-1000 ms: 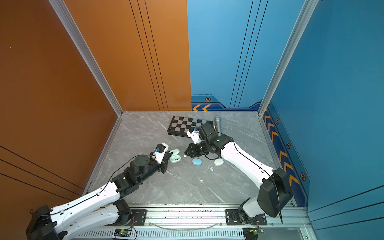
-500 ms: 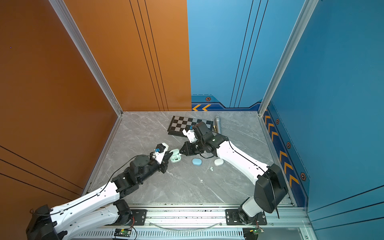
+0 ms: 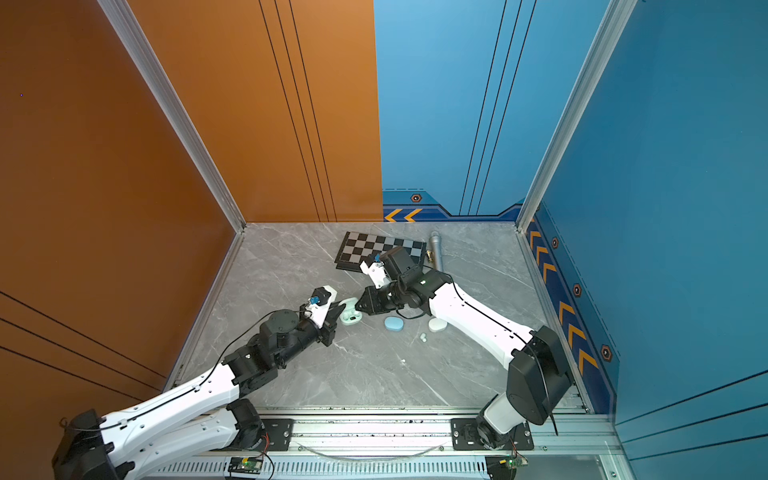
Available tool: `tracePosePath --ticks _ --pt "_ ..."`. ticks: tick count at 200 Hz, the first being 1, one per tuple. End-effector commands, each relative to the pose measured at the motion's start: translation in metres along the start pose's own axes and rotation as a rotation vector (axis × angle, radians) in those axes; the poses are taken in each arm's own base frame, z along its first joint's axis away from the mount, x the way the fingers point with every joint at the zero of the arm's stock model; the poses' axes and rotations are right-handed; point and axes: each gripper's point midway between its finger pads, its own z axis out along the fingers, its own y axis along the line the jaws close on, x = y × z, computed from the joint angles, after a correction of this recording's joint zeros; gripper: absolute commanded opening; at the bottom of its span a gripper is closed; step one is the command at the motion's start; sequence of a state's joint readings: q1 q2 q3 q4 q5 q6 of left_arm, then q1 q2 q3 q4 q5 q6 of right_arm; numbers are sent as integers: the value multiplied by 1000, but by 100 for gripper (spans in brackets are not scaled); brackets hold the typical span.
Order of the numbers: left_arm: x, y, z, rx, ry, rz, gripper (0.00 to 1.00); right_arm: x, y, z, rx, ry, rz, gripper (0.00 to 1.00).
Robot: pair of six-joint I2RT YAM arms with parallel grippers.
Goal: Insert the wireless bluetooth earbuds into the charging case
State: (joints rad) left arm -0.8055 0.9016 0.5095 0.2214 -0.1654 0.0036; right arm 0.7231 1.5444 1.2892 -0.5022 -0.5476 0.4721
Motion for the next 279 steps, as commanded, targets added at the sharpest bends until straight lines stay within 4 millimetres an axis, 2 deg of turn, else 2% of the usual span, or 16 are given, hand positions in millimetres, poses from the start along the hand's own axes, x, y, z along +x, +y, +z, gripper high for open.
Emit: tracePosePath --ticks 1,37,83,150,209,279 --pt "-7 1 -3 -14 -40 -7 0 0 5 5 -14 9 -16 15" --pt "-7 2 -4 -19 -44 -9 0 2 2 7 -4 14 -19 15" --pt "-7 3 -6 -21 -49 -11 0 -9 -6 -4 31 -33 -17 15" --pt "-7 4 -6 -23 -51 -11 0 -4 -8 -3 33 -20 -18 16" --pt "-8 5 -6 -28 -51 -13 0 0 -1 0 5 2 -35 27" --pt "-6 5 -5 -29 -45 -14 0 -5 8 -5 -13 -14 -48 32"
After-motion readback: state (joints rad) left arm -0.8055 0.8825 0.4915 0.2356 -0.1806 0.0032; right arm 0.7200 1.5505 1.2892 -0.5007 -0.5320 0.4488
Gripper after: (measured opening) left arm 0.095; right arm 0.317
